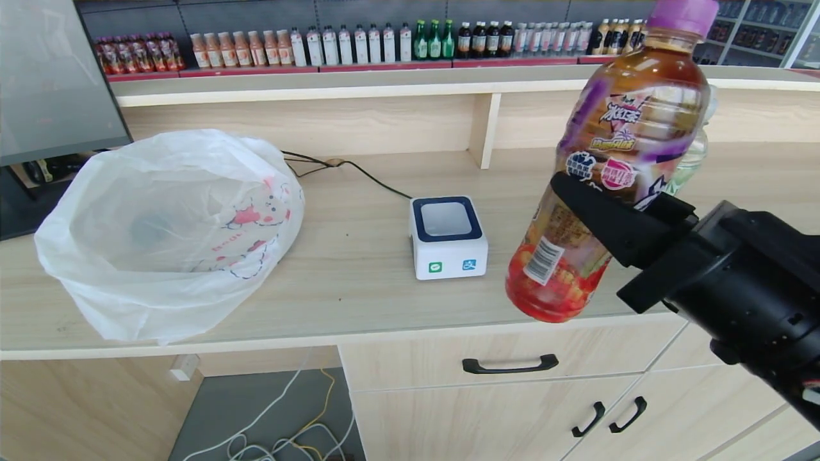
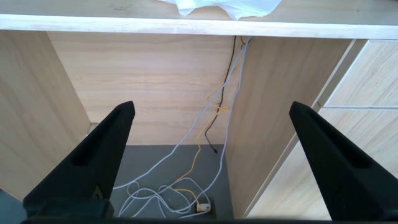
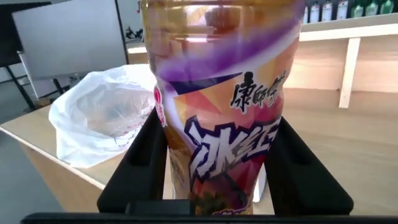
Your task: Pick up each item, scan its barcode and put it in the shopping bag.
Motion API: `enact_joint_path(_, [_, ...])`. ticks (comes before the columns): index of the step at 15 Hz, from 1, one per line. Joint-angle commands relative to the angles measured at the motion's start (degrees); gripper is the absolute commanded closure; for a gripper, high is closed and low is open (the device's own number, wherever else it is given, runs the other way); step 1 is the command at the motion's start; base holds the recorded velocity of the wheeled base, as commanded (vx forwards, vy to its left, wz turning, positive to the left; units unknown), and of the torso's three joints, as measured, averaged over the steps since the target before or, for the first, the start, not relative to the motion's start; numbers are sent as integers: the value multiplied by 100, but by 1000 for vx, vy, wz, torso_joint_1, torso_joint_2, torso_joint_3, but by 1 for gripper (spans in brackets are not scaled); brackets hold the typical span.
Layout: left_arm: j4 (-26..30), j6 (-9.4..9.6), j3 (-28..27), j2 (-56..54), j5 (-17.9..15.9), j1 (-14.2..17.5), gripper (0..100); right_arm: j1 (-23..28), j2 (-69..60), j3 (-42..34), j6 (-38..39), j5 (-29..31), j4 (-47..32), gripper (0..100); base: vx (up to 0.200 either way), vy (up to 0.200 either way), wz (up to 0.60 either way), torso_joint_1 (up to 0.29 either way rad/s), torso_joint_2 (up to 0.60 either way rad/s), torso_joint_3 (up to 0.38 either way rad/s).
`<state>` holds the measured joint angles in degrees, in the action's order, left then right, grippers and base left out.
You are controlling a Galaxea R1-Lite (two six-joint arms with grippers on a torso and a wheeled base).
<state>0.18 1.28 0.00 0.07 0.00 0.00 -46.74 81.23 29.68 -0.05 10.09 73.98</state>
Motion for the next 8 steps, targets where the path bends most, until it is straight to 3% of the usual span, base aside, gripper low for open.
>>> enact_joint_path(1, [-1,-14,0,1,0,9,0,-2,-10,2,-276,177,2,100,0,0,0,0,0,0])
enact_joint_path(8, [-1,-49,0,1,0,9,0,385,-151,64,-2140,291,28,100,0,0,0,0,0,0])
